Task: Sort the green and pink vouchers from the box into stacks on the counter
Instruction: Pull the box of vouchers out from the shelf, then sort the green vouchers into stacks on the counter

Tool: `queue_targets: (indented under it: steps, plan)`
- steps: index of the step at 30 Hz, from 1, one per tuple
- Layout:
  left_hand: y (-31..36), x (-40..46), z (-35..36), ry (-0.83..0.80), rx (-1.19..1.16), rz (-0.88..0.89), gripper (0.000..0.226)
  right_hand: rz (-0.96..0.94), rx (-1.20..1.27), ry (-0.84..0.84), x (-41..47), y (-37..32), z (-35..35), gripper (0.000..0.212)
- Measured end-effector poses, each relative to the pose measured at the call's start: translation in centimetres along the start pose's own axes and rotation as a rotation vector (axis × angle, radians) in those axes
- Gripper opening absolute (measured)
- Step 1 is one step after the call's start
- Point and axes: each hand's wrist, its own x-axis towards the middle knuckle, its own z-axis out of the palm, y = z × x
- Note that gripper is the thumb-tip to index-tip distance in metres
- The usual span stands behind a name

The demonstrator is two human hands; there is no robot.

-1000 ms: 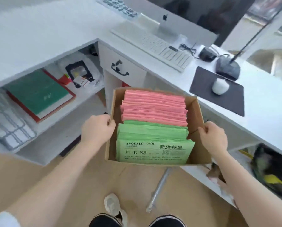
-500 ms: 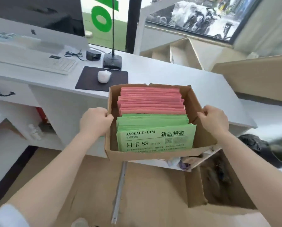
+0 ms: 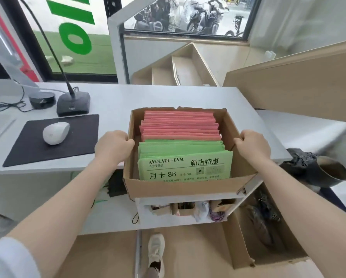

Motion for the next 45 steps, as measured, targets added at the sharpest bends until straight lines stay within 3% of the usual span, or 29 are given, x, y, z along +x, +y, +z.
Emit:
queue_targets:
  steps: [8,15,20,27,36,45]
  plan:
    - [2.4,15.0,1.7,-0.073,0.101,0.023,0.025,0.076,0.054,0.024,11.5,-3.2,2.7,0.012]
    - [3.0,22.1,3.1,-0.043,-0.029,0.017,0.013,0.118,0.195,-0.009,17.7,-5.3,4.3,0.011]
    - [2.7,22.1,3.1,-0.177,-0.298,-0.085,0.028,0.095,0.378,-0.073,19.9,-5.7,4.9,0.026]
    - [2.6,19.4,3.0,-0.134,-0.568,-0.141,0.034,0.104,0.3,-0.148,21.4,-5.8,5.4,0.011]
    - [0.8,18.5,2.1,-0.003,-0.359,-0.075,0.03,0.095,0.256,-0.114,18.8,-7.5,5.3,0.032]
    - [-8.0,20.7,-1.6,0.047,-0.264,-0.127,0.026,0.029,0.289,-0.146,18.7,-18.0,9.0,0.035]
